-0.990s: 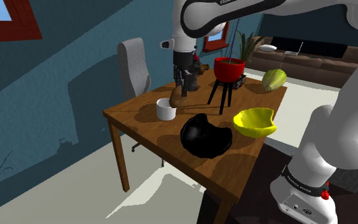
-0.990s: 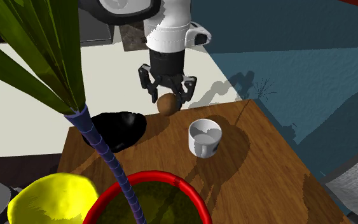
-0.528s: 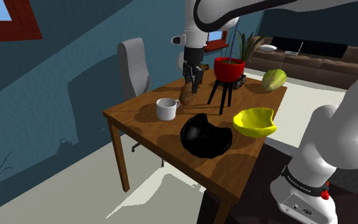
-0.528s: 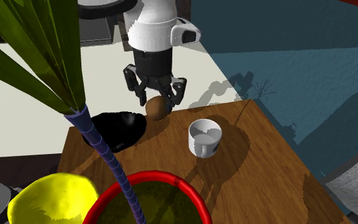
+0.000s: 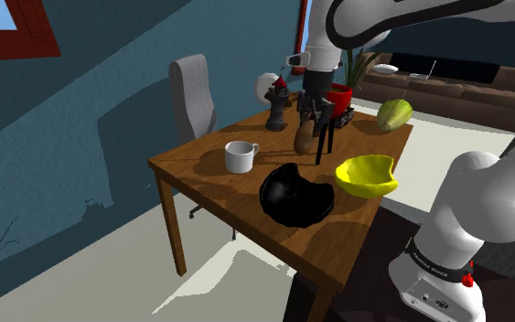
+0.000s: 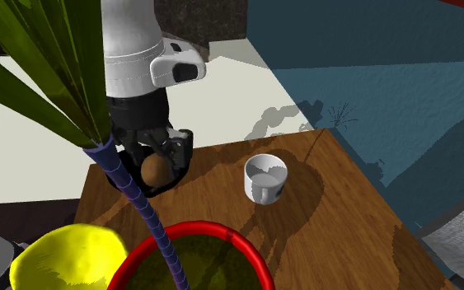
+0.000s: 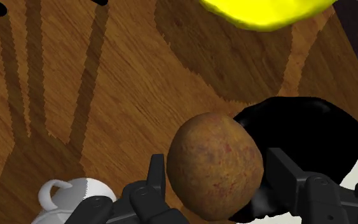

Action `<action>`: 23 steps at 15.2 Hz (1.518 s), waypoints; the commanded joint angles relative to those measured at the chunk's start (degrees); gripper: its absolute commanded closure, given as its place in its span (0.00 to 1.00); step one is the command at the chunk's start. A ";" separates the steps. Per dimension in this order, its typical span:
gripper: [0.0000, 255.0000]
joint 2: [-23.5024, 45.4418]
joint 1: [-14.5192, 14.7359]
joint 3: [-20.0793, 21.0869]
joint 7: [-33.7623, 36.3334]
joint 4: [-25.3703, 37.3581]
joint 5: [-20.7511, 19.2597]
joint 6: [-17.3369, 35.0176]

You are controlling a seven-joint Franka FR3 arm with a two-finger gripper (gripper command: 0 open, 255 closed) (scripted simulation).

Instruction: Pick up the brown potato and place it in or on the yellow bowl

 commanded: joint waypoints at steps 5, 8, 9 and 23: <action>1.00 -12.63 -2.79 -3.37 -4.31 -8.93 -2.97 -3.79; 1.00 -18.59 -4.58 -5.35 -6.75 -12.33 -5.01 -6.34; 1.00 -20.55 -5.23 -6.06 -7.62 -13.33 -5.77 -7.28; 1.00 -35.80 -12.25 -13.84 -15.90 -23.59 -14.44 -11.98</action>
